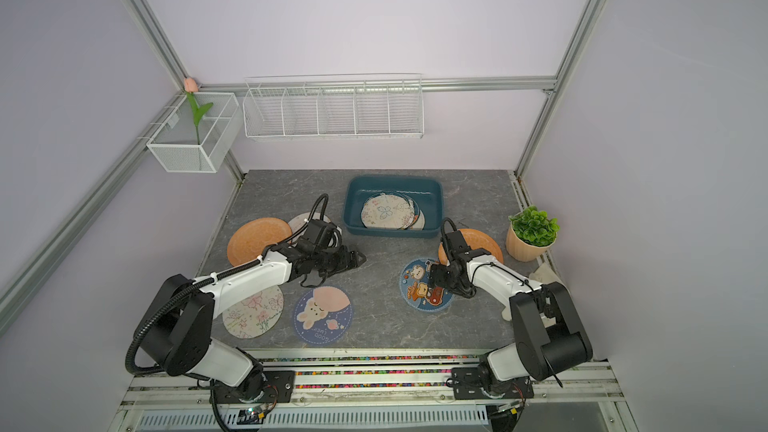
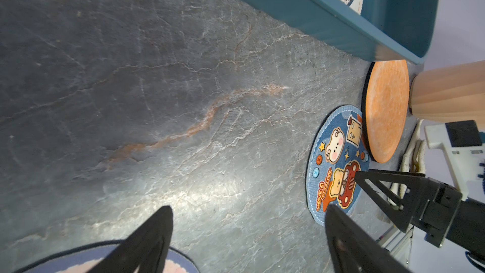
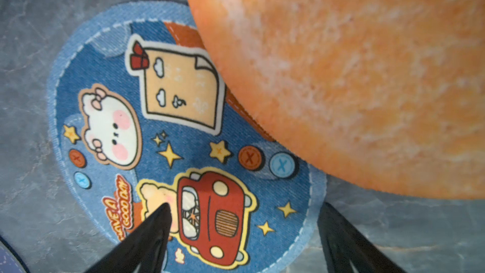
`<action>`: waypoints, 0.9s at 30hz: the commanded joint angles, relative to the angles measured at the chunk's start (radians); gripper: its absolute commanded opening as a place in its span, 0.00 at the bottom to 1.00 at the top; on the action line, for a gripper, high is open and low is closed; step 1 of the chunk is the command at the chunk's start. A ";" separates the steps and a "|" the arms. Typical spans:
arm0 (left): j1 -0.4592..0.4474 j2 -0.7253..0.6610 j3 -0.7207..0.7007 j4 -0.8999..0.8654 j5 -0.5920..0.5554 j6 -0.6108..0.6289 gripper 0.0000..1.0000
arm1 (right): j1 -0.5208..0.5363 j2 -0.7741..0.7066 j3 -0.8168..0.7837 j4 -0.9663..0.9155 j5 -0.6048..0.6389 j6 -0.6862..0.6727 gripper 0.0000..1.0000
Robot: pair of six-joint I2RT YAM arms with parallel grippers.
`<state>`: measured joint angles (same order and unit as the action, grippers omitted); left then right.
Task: Put the coasters into the storage box
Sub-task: Move the coaster to the center of the board.
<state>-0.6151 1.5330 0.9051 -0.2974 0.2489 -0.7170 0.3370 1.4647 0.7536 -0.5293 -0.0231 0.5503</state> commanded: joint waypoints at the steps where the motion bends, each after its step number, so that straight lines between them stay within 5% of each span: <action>1: 0.006 -0.024 0.003 -0.010 -0.016 0.007 0.90 | 0.027 0.054 -0.003 0.050 -0.063 0.018 0.89; 27: -0.027 0.040 0.038 -0.001 -0.028 0.008 0.92 | 0.219 0.281 0.220 0.065 -0.158 -0.018 0.88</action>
<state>-0.6273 1.5547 0.9092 -0.2970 0.2394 -0.7170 0.5301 1.6901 0.9749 -0.4469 -0.1085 0.5453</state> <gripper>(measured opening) 0.917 0.885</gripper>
